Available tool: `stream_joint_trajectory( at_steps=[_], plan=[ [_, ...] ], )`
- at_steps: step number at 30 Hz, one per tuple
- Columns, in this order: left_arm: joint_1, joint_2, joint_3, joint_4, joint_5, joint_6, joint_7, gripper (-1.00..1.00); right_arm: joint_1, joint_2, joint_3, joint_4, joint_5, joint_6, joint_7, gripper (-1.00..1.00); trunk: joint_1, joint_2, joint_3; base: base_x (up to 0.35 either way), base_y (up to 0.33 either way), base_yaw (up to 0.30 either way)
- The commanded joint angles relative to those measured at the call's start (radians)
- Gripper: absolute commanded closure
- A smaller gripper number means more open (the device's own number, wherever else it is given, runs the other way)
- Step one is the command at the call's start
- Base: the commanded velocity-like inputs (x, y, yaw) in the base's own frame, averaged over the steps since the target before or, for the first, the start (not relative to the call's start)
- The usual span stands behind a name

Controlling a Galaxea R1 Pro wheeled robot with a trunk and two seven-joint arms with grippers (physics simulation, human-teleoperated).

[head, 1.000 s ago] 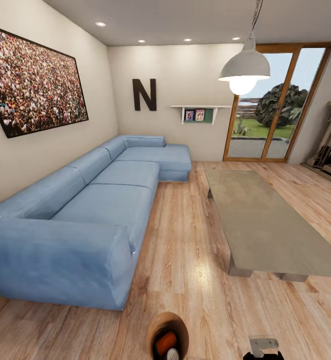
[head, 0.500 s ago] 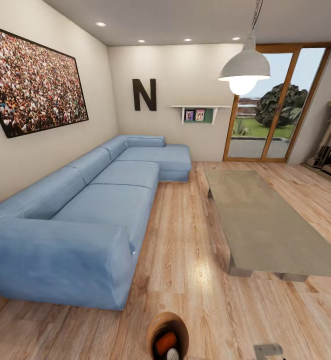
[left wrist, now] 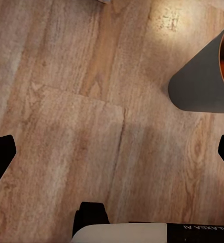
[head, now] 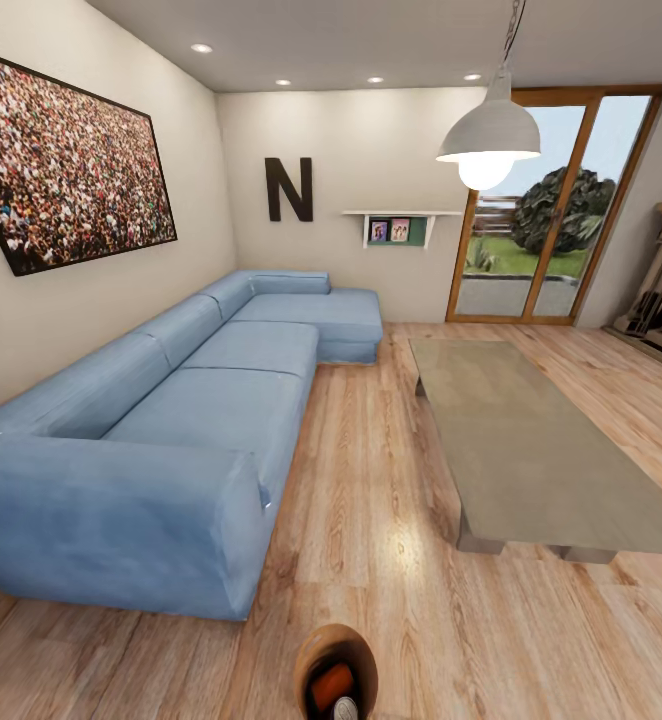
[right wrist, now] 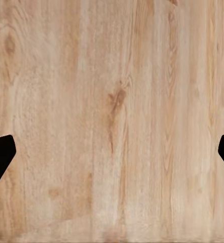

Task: Put the three can of soda from the living room inside the tash can in the kitchen.

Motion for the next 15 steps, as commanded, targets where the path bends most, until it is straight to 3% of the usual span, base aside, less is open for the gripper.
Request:
stream_joint_trajectory(
  at_steps=[1,8,15],
  plan=[
    [0.0,0.0,0.0,0.001,0.0,0.0,0.0,-1.0,0.009,0.0,0.002,0.001,0.001,0.0,0.0,-1.0,0.0,0.0,0.0,0.0,0.0,0.0],
    [0.0,-0.001,-0.001,0.0,0.0,0.0,0.0,-1.0,0.047,0.0,0.003,0.004,0.001,0.007,-0.001,-1.0,0.0,0.0,0.0,0.0,0.0,0.0],
    [0.0,-0.001,-0.001,0.001,0.0,0.0,0.0,-1.0,0.093,0.005,0.004,0.005,0.002,0.096,0.009,-1.0,0.0,0.0,0.0,0.0,0.0,0.0]
  ],
)
